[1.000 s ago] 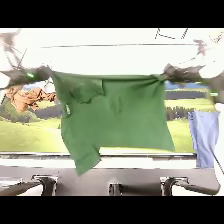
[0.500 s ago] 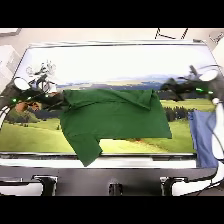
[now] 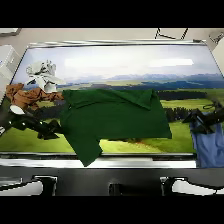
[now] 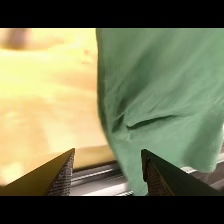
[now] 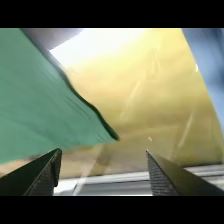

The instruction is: Fold the clothes and pants, and hang the long-sleeved shirts on hangers.

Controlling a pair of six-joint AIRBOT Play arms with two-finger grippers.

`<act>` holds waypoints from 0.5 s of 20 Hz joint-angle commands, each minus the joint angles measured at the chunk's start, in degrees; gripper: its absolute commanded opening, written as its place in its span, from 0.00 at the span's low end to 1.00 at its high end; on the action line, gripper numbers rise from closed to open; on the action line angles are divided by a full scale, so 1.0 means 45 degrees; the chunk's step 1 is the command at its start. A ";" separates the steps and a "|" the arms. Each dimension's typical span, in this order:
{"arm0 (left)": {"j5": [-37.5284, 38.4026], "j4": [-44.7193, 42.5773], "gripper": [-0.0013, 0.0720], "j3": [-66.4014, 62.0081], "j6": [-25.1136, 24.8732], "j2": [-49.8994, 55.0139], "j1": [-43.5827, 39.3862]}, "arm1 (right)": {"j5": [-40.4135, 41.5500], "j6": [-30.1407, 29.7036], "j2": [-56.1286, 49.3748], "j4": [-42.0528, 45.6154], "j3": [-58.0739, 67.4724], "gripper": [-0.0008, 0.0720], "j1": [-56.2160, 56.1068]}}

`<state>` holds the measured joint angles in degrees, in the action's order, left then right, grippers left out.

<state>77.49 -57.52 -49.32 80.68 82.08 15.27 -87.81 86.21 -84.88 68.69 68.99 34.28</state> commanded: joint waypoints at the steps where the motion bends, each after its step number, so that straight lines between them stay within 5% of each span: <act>1: -0.1593 0.1365 0.62 0.1676 -0.0607 -0.0131 -0.0165 | 0.0257 -0.0321 0.0330 0.0238 -0.1443 0.82 0.0257; 2: -0.2011 0.1355 0.60 0.1778 -0.0588 -0.0121 -0.0364 | 0.0418 -0.0321 0.0330 0.0233 -0.1661 0.82 0.0257; 4: -0.2871 0.1379 0.30 0.1783 -0.0364 -0.0121 -0.0675 | 0.0704 -0.0335 0.0330 0.0209 -0.2259 0.83 0.0253; 7: -0.3395 0.1370 0.05 0.1783 -0.0272 -0.0126 -0.0884 | 0.1481 -0.0918 0.0330 -0.0223 -0.3551 0.85 0.0243; 10: -0.3390 0.1360 0.05 0.1783 -0.0277 -0.0204 -0.0874 | 0.2535 -0.1574 0.0325 -0.1783 -0.4444 0.85 0.0238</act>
<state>64.99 -50.96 -41.63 79.29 81.36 11.68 -80.95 82.19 -83.46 66.26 53.01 35.33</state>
